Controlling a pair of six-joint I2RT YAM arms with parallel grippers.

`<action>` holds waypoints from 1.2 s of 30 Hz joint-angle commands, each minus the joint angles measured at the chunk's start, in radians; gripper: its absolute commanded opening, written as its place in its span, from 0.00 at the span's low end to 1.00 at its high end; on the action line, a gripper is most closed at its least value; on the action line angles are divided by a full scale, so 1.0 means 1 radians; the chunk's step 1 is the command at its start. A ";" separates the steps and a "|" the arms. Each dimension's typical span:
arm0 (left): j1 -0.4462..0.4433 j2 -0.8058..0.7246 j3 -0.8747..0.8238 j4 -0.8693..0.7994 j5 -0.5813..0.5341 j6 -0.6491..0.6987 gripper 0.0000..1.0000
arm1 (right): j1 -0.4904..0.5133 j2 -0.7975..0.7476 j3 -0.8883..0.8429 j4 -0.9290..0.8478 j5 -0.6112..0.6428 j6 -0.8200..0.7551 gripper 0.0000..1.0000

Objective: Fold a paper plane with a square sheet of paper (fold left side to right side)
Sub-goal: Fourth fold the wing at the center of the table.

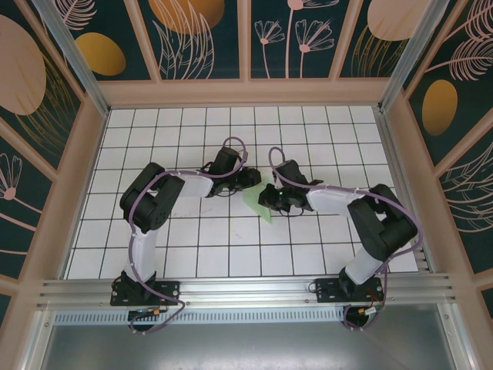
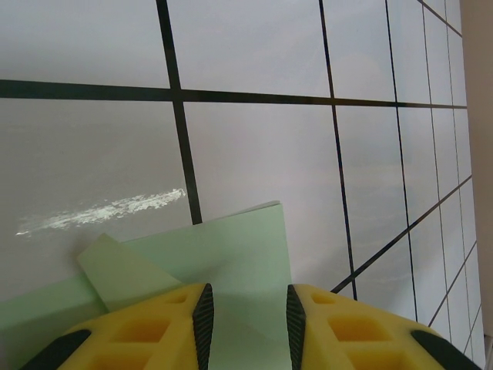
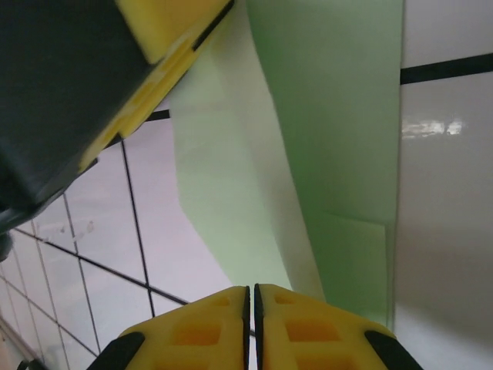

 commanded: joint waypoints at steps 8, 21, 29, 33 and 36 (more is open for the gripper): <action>0.005 0.042 -0.025 -0.117 -0.094 0.015 0.35 | 0.025 0.079 0.039 -0.052 0.120 0.015 0.14; 0.006 0.057 -0.007 -0.151 -0.115 0.027 0.35 | 0.041 0.039 -0.065 -0.118 0.119 -0.018 0.14; 0.007 0.065 -0.002 -0.152 -0.115 0.028 0.35 | 0.068 -0.005 -0.129 -0.159 0.139 -0.026 0.13; 0.009 0.065 -0.002 -0.158 -0.119 0.030 0.35 | 0.081 -0.018 -0.154 -0.177 0.149 -0.030 0.12; 0.010 0.064 -0.002 -0.157 -0.120 0.029 0.35 | 0.087 -0.027 -0.172 -0.188 0.156 -0.034 0.13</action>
